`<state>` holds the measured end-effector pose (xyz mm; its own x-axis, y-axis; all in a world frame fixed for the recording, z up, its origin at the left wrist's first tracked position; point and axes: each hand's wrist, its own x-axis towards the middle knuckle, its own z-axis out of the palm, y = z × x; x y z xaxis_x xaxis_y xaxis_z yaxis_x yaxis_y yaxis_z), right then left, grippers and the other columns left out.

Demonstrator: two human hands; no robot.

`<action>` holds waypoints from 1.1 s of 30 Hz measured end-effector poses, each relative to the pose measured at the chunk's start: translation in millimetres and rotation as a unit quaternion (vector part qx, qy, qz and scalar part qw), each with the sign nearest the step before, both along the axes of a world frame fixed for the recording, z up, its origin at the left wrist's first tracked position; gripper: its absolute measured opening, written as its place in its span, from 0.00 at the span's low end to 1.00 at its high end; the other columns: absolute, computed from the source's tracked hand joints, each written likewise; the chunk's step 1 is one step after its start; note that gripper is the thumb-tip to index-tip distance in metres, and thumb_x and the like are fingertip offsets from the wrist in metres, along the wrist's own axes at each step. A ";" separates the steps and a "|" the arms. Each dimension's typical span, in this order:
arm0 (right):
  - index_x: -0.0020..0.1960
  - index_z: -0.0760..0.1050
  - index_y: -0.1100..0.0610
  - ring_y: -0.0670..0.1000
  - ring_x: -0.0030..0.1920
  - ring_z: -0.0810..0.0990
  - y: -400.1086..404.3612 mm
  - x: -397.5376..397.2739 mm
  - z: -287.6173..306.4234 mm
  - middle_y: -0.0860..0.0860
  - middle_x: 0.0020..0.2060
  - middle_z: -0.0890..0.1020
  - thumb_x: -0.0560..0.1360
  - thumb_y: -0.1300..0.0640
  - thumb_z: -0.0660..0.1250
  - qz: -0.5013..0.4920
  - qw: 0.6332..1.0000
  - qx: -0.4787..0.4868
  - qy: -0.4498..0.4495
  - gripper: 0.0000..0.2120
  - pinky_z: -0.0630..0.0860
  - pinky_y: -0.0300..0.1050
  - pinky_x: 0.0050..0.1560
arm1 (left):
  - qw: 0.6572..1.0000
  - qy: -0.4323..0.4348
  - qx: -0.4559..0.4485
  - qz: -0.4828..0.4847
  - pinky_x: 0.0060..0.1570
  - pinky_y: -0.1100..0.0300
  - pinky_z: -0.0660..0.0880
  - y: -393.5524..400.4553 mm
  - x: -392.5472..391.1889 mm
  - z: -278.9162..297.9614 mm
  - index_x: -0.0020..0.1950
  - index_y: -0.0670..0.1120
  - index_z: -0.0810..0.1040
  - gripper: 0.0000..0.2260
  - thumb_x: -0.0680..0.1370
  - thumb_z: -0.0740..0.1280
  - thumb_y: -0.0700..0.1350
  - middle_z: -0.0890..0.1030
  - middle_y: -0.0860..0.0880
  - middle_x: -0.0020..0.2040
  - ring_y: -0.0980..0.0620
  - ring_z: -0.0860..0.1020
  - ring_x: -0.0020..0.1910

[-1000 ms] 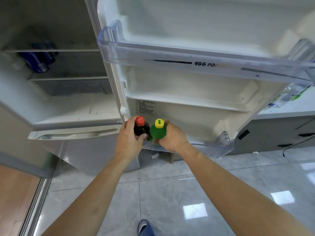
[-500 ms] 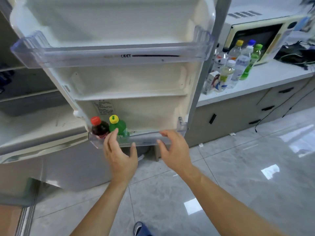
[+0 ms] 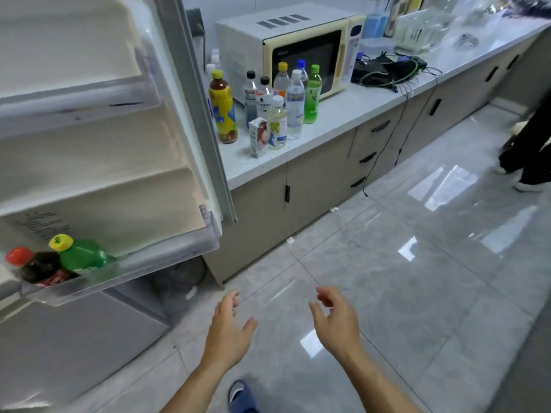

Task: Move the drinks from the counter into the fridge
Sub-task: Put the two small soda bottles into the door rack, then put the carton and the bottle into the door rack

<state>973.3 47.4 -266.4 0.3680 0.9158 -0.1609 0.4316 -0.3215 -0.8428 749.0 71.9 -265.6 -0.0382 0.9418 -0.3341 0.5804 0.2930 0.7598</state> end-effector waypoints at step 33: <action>0.57 0.76 0.49 0.46 0.49 0.81 329.3 31.9 -5.0 0.49 0.46 0.81 0.76 0.57 0.71 -0.002 0.986 -0.029 0.163 0.11 0.74 0.31 0.46 | 0.984 -0.143 -0.003 0.104 0.44 0.69 0.72 283.6 80.6 3.2 0.57 0.64 0.72 0.15 0.76 0.70 0.47 0.79 0.60 0.53 0.66 0.79 0.49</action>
